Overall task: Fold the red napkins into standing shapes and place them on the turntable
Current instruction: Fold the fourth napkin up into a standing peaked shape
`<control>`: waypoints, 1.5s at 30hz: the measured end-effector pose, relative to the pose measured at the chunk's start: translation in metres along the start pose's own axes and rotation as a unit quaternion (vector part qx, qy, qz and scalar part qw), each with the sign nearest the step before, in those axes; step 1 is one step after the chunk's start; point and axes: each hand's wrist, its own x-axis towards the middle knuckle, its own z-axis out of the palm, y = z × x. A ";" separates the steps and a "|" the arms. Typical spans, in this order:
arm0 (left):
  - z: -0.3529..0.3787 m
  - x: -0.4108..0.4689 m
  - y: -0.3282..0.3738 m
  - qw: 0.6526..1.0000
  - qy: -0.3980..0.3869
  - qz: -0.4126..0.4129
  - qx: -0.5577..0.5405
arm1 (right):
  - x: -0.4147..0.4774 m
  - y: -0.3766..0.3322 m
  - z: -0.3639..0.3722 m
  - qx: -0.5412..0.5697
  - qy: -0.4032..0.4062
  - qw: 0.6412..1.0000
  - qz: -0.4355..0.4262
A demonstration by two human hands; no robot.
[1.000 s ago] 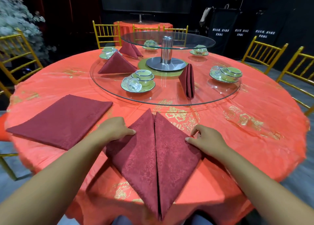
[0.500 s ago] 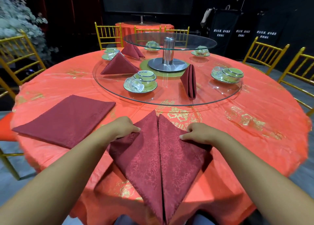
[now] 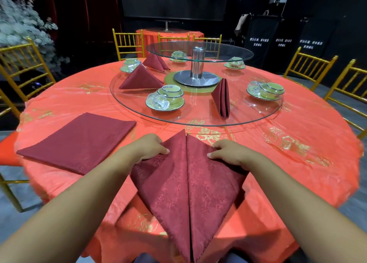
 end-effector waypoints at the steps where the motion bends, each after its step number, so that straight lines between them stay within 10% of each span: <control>1: -0.005 -0.001 0.005 0.999 0.028 0.021 0.012 | -0.001 -0.004 -0.004 -0.017 0.032 0.999 -0.024; 10: -0.067 -0.034 0.071 0.847 0.387 0.348 -0.111 | -0.024 -0.055 -0.057 0.063 0.446 0.836 -0.313; 14: -0.042 -0.044 0.048 0.843 0.317 0.411 -0.141 | -0.031 -0.040 -0.037 0.026 0.370 0.850 -0.373; 19: 0.021 -0.045 -0.033 0.921 0.150 0.349 -0.089 | -0.041 0.017 0.013 -0.097 0.190 0.913 -0.347; 24: 0.042 -0.054 -0.071 0.910 0.153 0.385 0.015 | -0.056 0.054 0.032 -0.155 0.075 0.936 -0.308; 36: 0.038 -0.053 -0.043 0.941 0.229 0.249 0.013 | -0.045 0.043 0.028 -0.025 0.179 0.965 -0.187; 45: 0.037 -0.036 -0.021 0.970 0.102 0.128 0.180 | -0.022 0.042 0.033 -0.173 0.232 0.955 -0.073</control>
